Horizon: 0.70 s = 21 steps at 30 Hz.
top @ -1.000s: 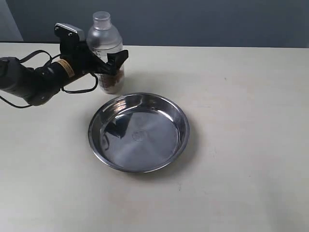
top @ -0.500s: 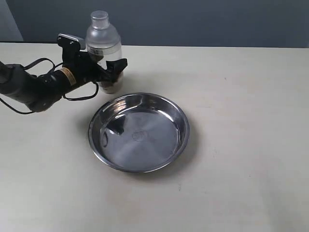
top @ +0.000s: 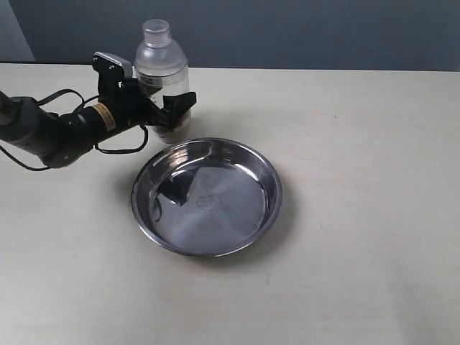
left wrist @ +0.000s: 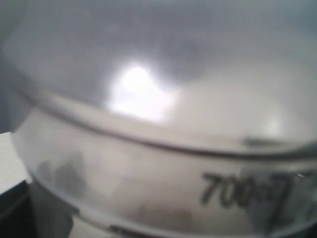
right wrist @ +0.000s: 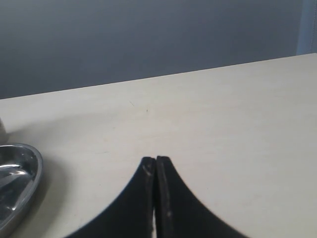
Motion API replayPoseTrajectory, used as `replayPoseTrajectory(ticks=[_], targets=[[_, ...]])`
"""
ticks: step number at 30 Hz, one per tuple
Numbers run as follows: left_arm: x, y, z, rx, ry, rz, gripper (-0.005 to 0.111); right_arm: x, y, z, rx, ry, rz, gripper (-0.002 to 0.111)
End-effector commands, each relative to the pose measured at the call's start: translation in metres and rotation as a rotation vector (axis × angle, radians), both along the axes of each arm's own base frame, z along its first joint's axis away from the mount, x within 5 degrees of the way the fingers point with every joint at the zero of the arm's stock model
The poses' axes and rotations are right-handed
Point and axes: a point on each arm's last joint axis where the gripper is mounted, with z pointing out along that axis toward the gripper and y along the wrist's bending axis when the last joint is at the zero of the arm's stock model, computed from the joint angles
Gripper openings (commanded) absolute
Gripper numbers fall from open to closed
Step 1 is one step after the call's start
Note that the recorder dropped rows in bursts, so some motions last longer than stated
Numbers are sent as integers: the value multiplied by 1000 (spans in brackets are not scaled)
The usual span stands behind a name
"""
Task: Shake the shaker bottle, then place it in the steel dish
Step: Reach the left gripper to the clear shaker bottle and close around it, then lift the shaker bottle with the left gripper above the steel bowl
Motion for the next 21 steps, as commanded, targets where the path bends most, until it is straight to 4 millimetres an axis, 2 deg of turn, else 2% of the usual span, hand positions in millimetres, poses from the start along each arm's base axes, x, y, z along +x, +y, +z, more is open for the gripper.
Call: replayPoseTrajectory(ticks=[1, 5, 11, 13, 15, 18, 20, 21], targets=[[4, 3, 10, -67, 6, 52, 0, 0, 0, 1, -5, -11, 3, -1], [6, 7, 33, -46, 3, 90, 0, 0, 0, 1, -5, -11, 3, -1], [-3, 5, 112, 30, -76, 54, 0, 0, 0, 1, -5, -11, 3, -1], [-14, -5, 135, 26, -57, -46, 0, 0, 0, 1, -5, -11, 3, -1], [-33, -24, 155, 9, -30, -201, 0, 0, 0, 1, -5, -11, 3, -1], [-60, -59, 169, 73, 1, -347, 0, 0, 0, 1, -5, -11, 3, -1], [-69, -69, 174, 174, 21, -300, 0, 0, 0, 1, -5, -11, 3, -1], [-70, -67, 179, 195, 57, -189, 0, 0, 0, 1, -5, -11, 3, -1]])
